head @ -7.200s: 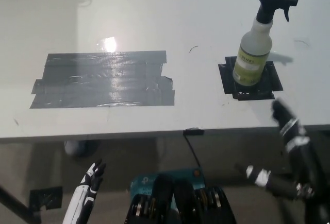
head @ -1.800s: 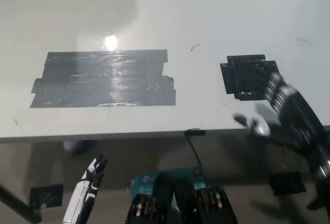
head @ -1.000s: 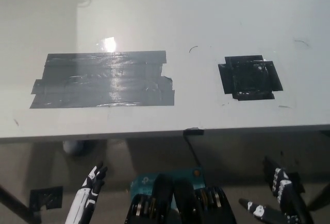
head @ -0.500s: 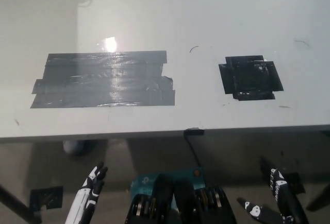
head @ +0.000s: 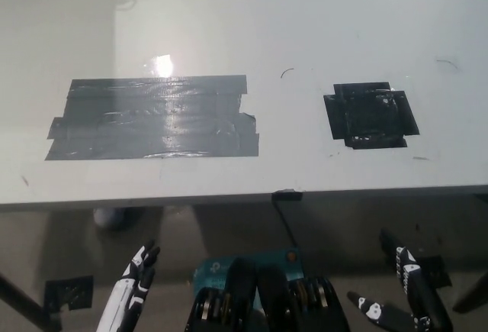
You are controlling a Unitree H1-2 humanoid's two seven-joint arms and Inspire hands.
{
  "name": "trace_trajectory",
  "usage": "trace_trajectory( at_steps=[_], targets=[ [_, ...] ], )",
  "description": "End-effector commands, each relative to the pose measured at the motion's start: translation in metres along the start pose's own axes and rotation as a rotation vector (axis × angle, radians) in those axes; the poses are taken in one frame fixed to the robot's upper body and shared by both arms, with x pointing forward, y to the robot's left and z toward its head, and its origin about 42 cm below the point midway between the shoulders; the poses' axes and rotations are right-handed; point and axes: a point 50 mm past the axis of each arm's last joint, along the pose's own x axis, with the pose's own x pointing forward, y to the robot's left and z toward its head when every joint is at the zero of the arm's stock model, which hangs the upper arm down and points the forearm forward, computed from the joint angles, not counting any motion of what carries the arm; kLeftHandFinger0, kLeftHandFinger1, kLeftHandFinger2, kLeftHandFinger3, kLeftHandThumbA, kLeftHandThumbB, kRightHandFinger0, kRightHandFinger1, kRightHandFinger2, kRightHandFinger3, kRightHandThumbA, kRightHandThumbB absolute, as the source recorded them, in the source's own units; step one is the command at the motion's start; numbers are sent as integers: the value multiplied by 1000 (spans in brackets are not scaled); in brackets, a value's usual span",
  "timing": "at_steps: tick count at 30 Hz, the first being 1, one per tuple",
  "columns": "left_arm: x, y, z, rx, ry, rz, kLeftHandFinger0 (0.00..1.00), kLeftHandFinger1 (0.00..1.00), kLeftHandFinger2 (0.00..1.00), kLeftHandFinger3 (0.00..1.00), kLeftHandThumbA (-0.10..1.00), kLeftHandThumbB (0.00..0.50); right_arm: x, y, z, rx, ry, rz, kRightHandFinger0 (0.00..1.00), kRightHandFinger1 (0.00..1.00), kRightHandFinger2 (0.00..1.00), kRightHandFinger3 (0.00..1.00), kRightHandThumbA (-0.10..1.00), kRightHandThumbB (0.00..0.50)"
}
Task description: A spray bottle is kept on the black marked spot on the table infront of the robot and the robot extends its right arm to pick it up and hands it to a person
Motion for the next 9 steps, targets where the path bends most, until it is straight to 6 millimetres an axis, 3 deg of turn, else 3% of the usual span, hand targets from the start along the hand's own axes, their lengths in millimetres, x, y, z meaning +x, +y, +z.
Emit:
trace_trajectory(
  at_steps=[1,9],
  targets=[
    [-4,2,6,20,-37,-3,1000,1000,1000,1000,1000,311,0,-4,7,-34,-51,-1,1000,1000,1000,1000,838,327],
    [-4,4,5,14,-33,15,1000,1000,1000,1000,1000,311,3,-6,8,-21,-60,-4,1000,1000,1000,1000,829,317]
  ],
)
